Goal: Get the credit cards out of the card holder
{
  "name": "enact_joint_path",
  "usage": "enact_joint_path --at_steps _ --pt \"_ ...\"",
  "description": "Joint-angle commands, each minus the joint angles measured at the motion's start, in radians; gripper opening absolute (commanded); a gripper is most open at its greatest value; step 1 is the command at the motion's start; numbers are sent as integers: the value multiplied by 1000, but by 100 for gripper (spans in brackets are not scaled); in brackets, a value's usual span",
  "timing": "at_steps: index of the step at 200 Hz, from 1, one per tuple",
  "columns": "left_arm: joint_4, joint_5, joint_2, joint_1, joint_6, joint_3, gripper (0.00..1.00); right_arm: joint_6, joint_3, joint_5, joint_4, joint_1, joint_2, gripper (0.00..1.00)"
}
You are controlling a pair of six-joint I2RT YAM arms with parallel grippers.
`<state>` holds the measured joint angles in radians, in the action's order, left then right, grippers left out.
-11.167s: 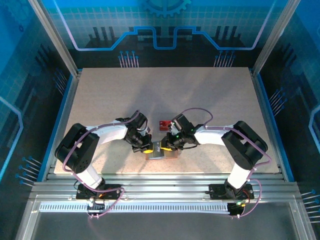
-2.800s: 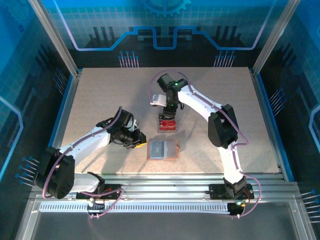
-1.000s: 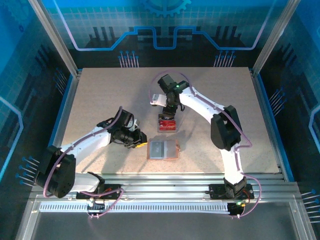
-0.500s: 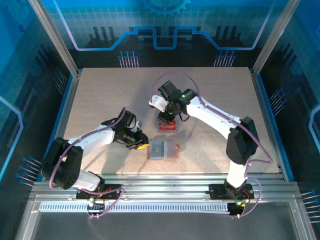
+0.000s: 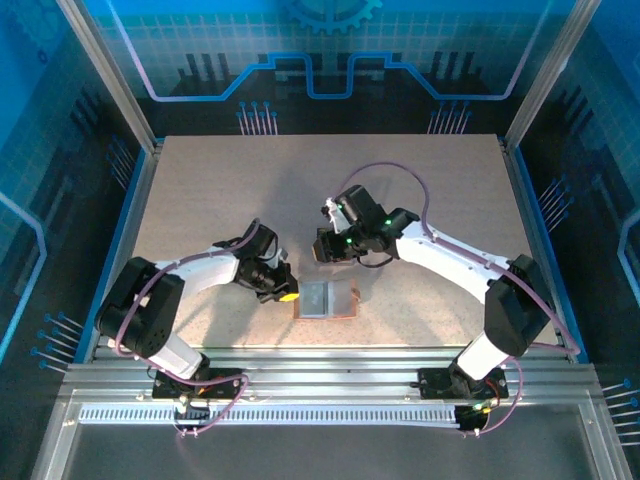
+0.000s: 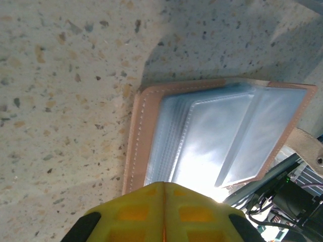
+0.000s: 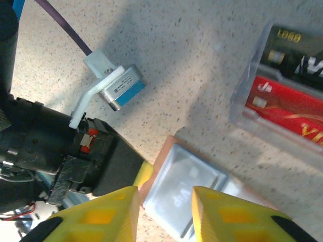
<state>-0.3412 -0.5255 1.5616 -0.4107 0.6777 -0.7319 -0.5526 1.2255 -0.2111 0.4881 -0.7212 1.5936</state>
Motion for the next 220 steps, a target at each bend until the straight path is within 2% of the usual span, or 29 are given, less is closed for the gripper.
enact_joint_path --at_steps 1,24,61,108,220 --pt "23 -36 28 -8 -9 27 6 -190 -53 -63 -64 -31 27 30" --pt "34 -46 49 -8 -13 35 6 -235 -81 -79 -116 -62 56 29" --pt "30 -44 62 -8 -27 40 5 -261 -77 -95 -140 -99 126 18" --pt "21 -30 51 -8 -30 52 5 -262 -51 -49 -96 -149 187 16" --pt "33 -24 46 -7 -16 73 5 -320 -64 -20 -90 -178 285 11"
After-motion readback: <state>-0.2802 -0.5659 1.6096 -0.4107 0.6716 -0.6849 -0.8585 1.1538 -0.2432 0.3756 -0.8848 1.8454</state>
